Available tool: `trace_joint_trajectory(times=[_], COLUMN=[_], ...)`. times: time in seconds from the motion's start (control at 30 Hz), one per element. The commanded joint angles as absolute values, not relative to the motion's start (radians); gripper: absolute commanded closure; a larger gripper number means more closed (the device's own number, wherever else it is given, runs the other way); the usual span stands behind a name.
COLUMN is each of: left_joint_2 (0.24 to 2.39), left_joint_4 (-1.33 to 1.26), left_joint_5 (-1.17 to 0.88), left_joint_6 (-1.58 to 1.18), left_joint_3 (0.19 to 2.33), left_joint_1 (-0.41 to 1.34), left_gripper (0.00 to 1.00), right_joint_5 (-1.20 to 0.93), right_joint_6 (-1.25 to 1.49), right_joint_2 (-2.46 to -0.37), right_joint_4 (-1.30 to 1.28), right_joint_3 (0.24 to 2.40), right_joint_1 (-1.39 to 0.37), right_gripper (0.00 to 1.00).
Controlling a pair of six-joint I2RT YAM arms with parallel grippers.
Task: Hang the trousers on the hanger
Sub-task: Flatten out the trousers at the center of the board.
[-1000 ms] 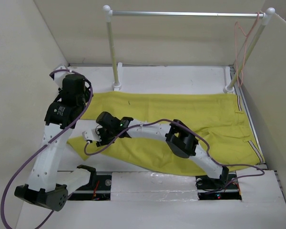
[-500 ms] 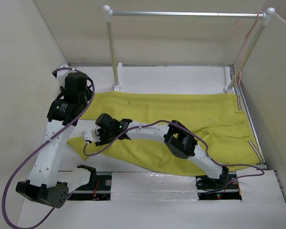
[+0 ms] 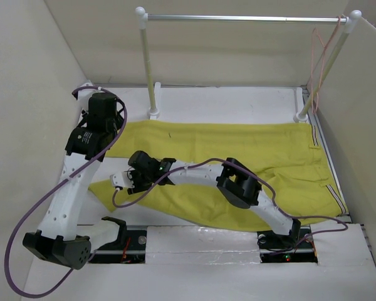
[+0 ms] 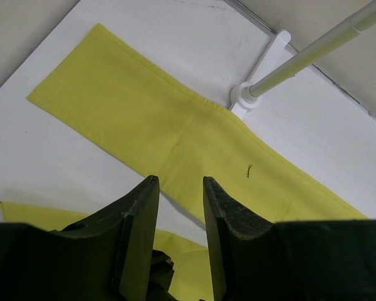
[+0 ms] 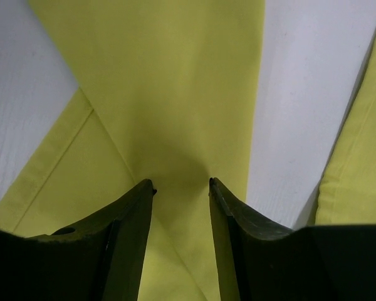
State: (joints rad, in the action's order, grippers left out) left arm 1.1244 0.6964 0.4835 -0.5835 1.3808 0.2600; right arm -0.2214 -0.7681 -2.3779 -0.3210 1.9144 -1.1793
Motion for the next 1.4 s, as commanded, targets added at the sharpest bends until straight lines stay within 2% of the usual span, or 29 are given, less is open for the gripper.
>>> trace_joint_trajectory(times=[0.0, 0.33, 0.6, 0.8, 0.93, 1.0, 1.07, 1.37], left_joint_2=[1.120, 1.134, 1.134, 1.131, 1.126, 1.123, 1.118, 1.117], left_joint_4=[0.663, 0.655, 0.650, 0.649, 0.650, 0.649, 0.649, 0.652], left_joint_5=[0.488, 0.491, 0.494, 0.492, 0.485, 0.479, 0.476, 0.503], left_joint_6=[-0.575, -0.574, -0.575, -0.572, -0.577, -0.580, -0.580, -0.584], left_joint_3=[1.384, 1.381, 1.367, 1.364, 1.348, 1.344, 1.338, 1.339], left_joint_1=[0.256, 0.256, 0.256, 0.256, 0.256, 0.256, 0.256, 0.256], left_gripper=[0.70, 0.70, 0.70, 0.70, 0.70, 0.71, 0.71, 0.72], right_joint_5=[-0.278, -0.325, -0.296, -0.213, -0.209, -0.228, -0.250, -0.178], right_joint_6=[-0.769, -0.779, -0.750, -0.697, -0.643, -0.632, -0.603, -0.430], right_joint_2=[-2.327, -2.286, -2.356, -2.381, -2.379, -2.373, -2.356, -2.281], right_joint_4=[-0.342, -0.353, -0.344, -0.293, -0.261, -0.244, -0.224, -0.114], right_joint_3=[1.867, 1.861, 1.882, 1.890, 1.891, 1.890, 1.884, 1.870], right_joint_1=[-1.189, -1.180, -1.170, -1.170, -1.170, -1.170, -1.170, -1.126], right_gripper=[0.52, 0.50, 0.56, 0.69, 0.85, 0.88, 0.98, 1.00])
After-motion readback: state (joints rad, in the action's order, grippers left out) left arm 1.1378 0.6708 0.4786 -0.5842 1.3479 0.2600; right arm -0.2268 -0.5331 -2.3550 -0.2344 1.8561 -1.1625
